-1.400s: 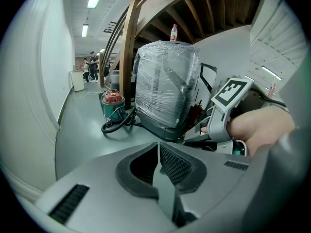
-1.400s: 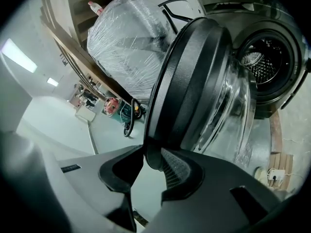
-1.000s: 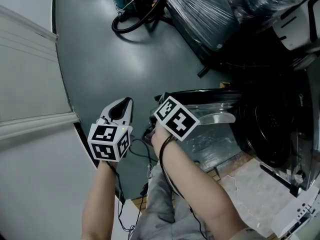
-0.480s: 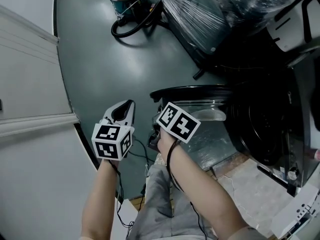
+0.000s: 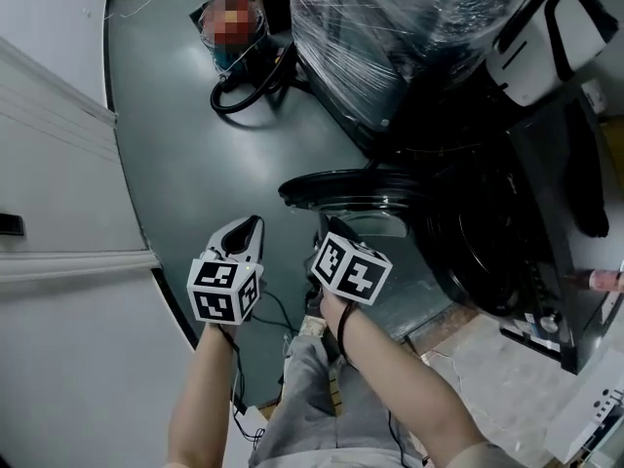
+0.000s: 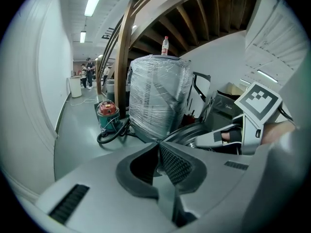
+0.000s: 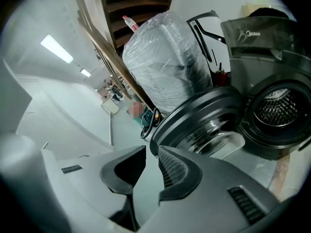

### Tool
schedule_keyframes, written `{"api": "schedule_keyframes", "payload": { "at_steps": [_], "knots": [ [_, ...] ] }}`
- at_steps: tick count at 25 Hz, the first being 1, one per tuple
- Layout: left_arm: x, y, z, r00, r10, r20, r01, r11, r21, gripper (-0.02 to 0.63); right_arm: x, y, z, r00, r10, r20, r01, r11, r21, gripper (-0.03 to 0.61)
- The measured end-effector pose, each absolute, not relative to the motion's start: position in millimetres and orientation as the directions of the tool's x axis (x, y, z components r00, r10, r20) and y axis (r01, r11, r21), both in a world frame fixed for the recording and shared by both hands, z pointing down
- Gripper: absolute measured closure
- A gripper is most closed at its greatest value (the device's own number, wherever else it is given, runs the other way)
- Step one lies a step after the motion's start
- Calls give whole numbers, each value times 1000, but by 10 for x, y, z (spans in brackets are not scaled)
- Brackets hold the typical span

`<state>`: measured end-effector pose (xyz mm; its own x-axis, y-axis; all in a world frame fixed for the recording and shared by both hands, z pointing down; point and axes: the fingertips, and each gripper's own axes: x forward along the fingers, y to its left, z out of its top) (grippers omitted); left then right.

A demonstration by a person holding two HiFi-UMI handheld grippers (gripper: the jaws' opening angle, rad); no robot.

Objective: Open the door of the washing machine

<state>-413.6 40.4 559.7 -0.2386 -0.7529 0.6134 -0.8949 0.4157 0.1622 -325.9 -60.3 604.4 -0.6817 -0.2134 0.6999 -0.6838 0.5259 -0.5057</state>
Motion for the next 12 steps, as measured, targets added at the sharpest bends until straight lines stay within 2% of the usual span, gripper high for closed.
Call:
{"api": "schedule_keyframes", "payload": {
  "at_steps": [12],
  "knots": [
    [-3565,-75,4508,-166,-826,539,-953,276,129,583,-2463,-1120,4658,-736,-353,577,-634,659,-405,502]
  ]
}}
